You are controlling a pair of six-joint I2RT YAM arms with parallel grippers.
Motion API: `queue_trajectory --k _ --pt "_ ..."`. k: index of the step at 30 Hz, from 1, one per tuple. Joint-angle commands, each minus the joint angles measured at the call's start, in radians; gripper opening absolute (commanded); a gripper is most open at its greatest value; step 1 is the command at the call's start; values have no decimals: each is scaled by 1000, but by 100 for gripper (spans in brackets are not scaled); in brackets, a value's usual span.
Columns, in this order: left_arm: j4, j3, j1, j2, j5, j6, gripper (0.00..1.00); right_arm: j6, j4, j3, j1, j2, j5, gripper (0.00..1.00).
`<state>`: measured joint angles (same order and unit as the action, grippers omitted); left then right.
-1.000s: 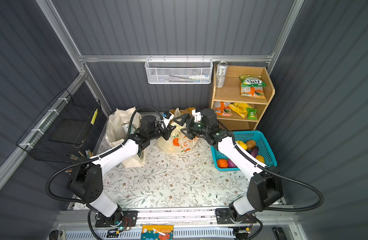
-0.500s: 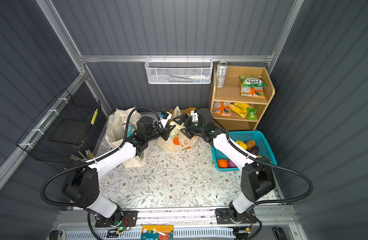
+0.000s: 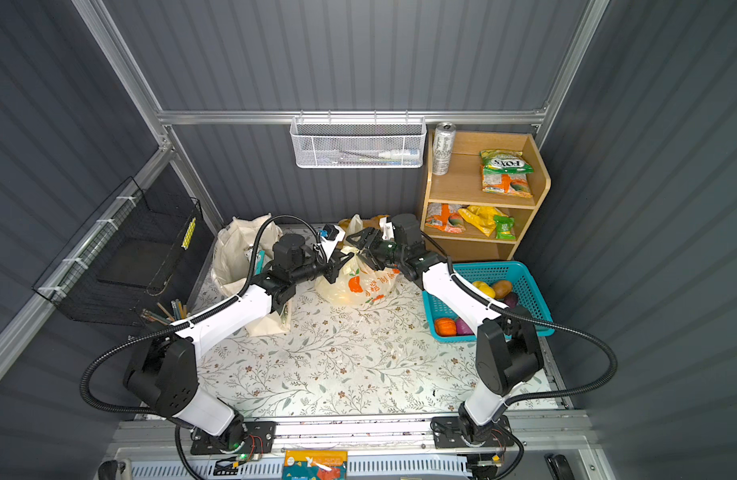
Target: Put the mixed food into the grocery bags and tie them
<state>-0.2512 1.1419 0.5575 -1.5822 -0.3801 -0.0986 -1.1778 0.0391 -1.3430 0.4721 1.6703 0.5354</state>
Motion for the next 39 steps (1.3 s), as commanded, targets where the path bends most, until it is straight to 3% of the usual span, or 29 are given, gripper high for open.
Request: queue_trajectory --k 1,3,10,14,21,23,24,28,30,33,39 --pt "24 18 6 3 -62 -48 0 6 26 -33 2 24 11 63" --pt "33 18 7 1 -84 -63 0 5 34 -37 2 34 9 57" --pt "30 -8 6 -11 -168 -57 0 7 148 -10 -10 60 16 15" --pt "8 -31 5 -14 -183 -34 0 8 267 53 -34 48 42 0" --pt "21 -56 5 -32 -213 -30 0 8 447 159 -73 31 97 0" --pt "23 -62 7 -36 -218 -29 0 8 465 163 -72 45 114 12" --pt "25 -61 7 -41 -221 -30 0 8 473 165 -73 53 123 12" --pt "22 -72 5 -50 -240 -9 0 8 552 212 -73 55 113 0" --pt "24 -79 5 -52 -264 14 16 8 598 233 -73 56 114 0" --pt "30 -90 6 -52 -304 46 21 9 675 269 -78 62 117 0" --pt "-77 -184 4 85 -262 124 35 9 805 338 -101 82 145 0"
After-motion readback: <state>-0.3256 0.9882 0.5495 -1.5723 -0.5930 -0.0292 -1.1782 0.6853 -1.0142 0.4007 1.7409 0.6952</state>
